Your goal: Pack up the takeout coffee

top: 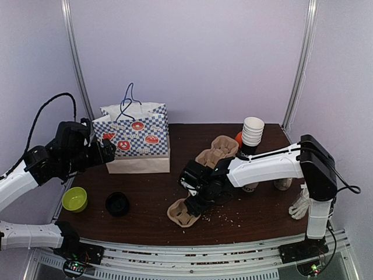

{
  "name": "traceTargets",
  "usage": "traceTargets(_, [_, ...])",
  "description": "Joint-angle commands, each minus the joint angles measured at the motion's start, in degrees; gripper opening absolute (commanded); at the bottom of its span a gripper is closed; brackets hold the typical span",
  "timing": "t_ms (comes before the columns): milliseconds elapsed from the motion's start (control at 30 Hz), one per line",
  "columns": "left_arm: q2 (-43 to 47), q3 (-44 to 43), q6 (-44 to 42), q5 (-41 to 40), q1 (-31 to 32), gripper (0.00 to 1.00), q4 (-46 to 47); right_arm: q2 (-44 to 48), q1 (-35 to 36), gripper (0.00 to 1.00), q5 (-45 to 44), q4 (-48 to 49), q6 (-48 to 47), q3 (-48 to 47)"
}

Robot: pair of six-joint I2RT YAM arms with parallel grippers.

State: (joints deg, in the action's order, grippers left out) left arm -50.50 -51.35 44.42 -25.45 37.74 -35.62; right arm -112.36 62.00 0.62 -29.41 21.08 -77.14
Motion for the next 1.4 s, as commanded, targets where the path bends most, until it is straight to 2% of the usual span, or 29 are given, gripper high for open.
traceTargets(0, [0.46, -0.28, -0.96, 2.27, -2.3, 0.98, 2.47, -0.7, -0.15, 0.52, -1.51, -0.54, 0.1, -1.28])
traceTargets(67, [0.78, 0.05, -1.01, 2.86, -3.25, 0.98, 2.57, -0.24, -0.19, 0.45, -1.48, -0.64, 0.01, -1.11])
traceTargets(267, [1.5, -0.47, -1.13, 3.44, -5.51, 0.98, 2.39, 3.9, -0.2, 0.37, -1.34, -0.91, 0.36, 0.77])
traceTargets(500, [1.71, -2.78, -1.71, 3.96, -8.6, 0.98, 3.11, 13.42, 0.08, 0.35, 0.21, -0.79, 2.05, 6.44])
traceTargets(833, [-3.29, -12.83, -5.36, 8.0, -17.2, 0.98, 3.77, 28.09, 0.85, 0.34, 1.56, -2.93, 4.31, 10.73])
traceTargets(1000, [-7.95, -17.96, -6.33, 16.11, -25.61, 0.98, 5.76, 32.83, 0.85, 0.34, 0.39, -4.19, 4.51, 12.19])
traceTargets(1167, [-15.85, -21.68, -4.71, 32.28, -37.01, 0.98, 7.5, 35.61, 0.86, 0.34, -1.15, -4.07, 4.5, 13.13])
traceTargets(1233, [-19.02, -22.26, -4.57, 36.93, -38.67, 0.98, 8.88, 36.31, 0.78, 0.34, -1.56, -4.07, 4.5, 13.05])
traceTargets(1367, [-23.32, -24.55, -7.13, 41.07, -38.89, 0.97, 9.55, 37.43, 0.8, 0.34, -2.23, -4.2, 4.41, 12.64])
